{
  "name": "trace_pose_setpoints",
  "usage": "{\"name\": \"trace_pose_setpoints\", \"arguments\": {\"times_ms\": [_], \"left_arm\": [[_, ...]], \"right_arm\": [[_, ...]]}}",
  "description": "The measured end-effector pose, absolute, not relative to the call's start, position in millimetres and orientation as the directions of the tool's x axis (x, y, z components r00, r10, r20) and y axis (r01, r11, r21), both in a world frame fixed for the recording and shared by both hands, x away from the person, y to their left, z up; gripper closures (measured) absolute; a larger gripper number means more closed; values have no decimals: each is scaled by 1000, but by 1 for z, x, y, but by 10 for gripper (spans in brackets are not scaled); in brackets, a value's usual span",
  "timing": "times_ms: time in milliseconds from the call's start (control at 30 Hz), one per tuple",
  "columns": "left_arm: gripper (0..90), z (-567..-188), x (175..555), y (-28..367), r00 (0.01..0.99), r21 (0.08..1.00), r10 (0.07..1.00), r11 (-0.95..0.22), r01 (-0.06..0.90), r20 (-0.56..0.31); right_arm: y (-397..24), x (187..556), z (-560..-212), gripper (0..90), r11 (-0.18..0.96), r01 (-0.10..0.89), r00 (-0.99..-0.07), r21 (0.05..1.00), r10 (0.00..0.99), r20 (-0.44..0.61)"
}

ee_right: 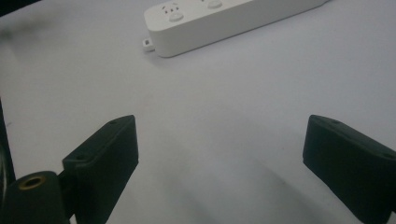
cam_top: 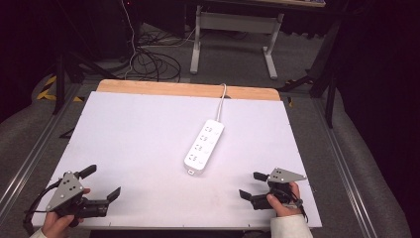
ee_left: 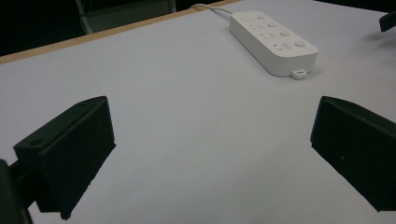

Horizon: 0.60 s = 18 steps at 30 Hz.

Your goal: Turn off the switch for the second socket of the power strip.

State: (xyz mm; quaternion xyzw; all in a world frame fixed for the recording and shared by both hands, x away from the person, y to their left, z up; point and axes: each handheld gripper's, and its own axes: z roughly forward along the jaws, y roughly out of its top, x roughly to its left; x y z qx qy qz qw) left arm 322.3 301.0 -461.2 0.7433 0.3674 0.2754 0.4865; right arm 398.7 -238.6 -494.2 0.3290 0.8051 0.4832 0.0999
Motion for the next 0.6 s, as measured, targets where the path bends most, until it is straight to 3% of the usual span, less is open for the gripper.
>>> {"name": "trace_pose_setpoints", "arguments": {"times_ms": [600], "left_arm": [[4, -466, 327, 303, 567, 929, 823, -229, 292, 25]], "right_arm": [[-236, 399, -491, 118, 339, 385, -736, 858, 674, 64]]}}
